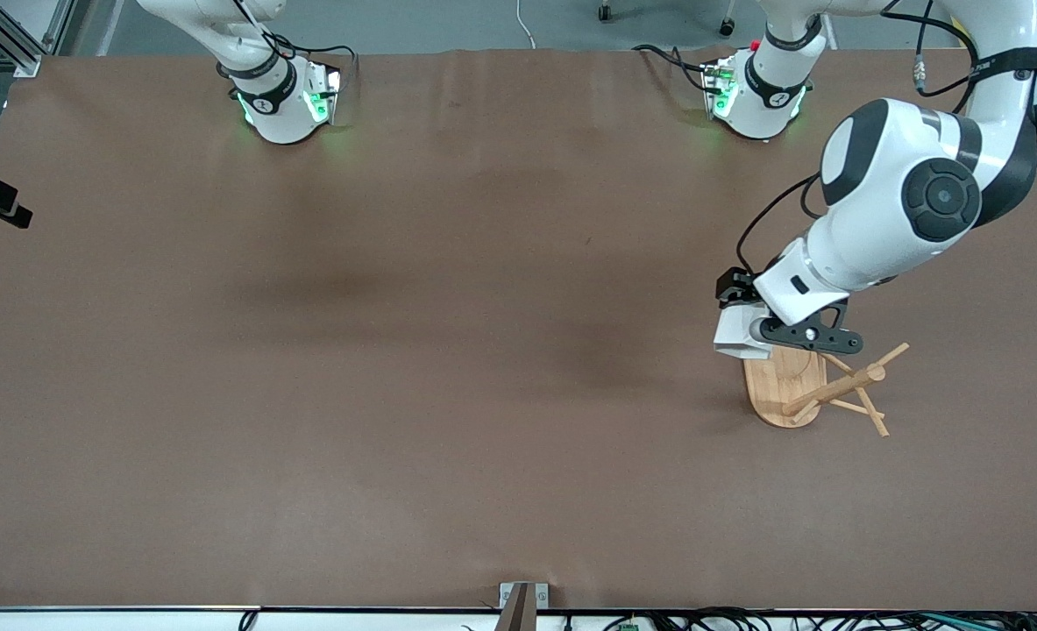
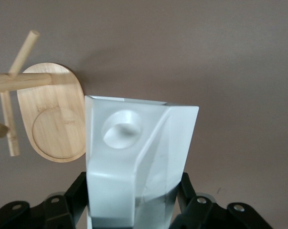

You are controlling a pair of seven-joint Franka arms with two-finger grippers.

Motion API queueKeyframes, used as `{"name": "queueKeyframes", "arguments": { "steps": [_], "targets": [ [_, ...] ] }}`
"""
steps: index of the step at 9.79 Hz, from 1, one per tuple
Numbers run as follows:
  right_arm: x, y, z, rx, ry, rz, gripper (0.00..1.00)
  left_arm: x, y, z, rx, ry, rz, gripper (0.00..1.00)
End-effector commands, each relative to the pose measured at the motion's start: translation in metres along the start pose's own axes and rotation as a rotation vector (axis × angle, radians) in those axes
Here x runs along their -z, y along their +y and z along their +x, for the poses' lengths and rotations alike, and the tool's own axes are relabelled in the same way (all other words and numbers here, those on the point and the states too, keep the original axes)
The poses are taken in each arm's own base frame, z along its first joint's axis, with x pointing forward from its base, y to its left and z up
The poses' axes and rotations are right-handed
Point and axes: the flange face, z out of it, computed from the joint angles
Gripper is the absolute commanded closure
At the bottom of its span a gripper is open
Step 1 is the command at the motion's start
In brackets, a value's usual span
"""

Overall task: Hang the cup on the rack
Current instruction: 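Lower the cup's handle hole onto a rack peg with the left gripper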

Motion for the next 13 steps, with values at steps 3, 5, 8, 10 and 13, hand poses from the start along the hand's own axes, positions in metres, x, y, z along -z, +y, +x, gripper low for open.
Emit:
{"name": "queueKeyframes", "arguments": {
  "steps": [3, 5, 8, 10, 13],
  "targets": [
    [0.005, 0.000, -0.002, 0.011, -0.002, -0.021, 0.00, -0.023, -0.040, 0.002, -0.064, 0.001, -0.005, 1.00],
    [0.005, -0.002, -0.002, 0.006, 0.003, -0.019, 0.00, -0.029, -0.052, 0.007, -0.077, 0.008, -0.009, 1.00],
    [0.005, -0.004, -0.002, 0.007, 0.003, -0.020, 0.00, -0.037, -0.054, 0.012, -0.105, 0.019, -0.010, 1.00],
    [0.005, -0.004, -0.001, 0.006, 0.004, -0.016, 0.00, -0.039, -0.058, 0.015, -0.104, 0.029, -0.008, 1.00],
    [0.005, -0.002, -0.002, 0.010, 0.000, -0.018, 0.00, -0.041, -0.075, 0.016, -0.106, 0.028, -0.003, 1.00]
  ]
}}
